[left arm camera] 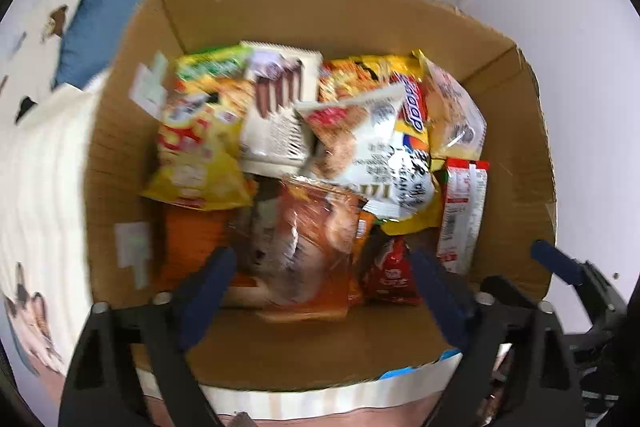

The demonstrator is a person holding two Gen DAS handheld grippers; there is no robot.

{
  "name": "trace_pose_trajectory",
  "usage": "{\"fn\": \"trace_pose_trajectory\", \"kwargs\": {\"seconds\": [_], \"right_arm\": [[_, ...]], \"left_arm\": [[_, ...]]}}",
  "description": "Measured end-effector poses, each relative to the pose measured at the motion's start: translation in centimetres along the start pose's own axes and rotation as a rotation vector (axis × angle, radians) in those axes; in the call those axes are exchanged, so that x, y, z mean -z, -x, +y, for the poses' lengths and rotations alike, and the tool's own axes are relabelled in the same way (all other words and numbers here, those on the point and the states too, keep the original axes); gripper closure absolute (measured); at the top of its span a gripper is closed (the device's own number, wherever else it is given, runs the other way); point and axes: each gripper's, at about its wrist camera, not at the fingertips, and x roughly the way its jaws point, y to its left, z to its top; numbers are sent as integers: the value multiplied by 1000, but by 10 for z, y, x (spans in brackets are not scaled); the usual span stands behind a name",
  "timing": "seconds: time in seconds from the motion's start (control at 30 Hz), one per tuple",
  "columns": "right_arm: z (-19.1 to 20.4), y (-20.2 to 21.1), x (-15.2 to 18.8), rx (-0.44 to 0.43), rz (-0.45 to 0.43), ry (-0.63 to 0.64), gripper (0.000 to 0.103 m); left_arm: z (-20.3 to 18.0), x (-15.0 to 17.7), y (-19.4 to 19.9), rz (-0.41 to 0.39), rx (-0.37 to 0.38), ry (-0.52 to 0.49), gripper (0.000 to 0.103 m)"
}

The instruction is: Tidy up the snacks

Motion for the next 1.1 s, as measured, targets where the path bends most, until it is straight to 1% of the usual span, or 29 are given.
{"fn": "trace_pose_trajectory", "kwargs": {"seconds": [0.13,0.2,0.3,0.37,0.5,0.57,0.7,0.83,0.9,1.03,1.1], "right_arm": [[1,6,2,53,-24,14,3],[1,7,5,69,-29,10,3],[1,11,10,76,-43,9,3],[2,15,12,75,-52,10,3],[4,32,23,79,-97,13,3],[5,44,29,76,-126,13,3],[8,80,47,69,-204,22,3],[13,114,71,63,-278,30,3],[17,130,85,58,-308,37,3],[25,164,120,39,-366,47,3],[30,180,137,39,-393,59,3]], "left_arm": [[4,10,16,-58,-30,2,7],[4,14,18,-70,-43,5,7],[11,18,24,-89,-53,6,7],[9,25,29,-106,-66,-3,7],[9,38,46,-170,-107,-10,7],[8,44,55,-206,-112,-10,7],[8,67,84,-300,-144,-20,7],[5,98,115,-391,-175,-38,7],[4,117,130,-429,-176,-42,7],[2,154,154,-479,-155,-50,7],[0,169,164,-504,-158,-56,7]]}}
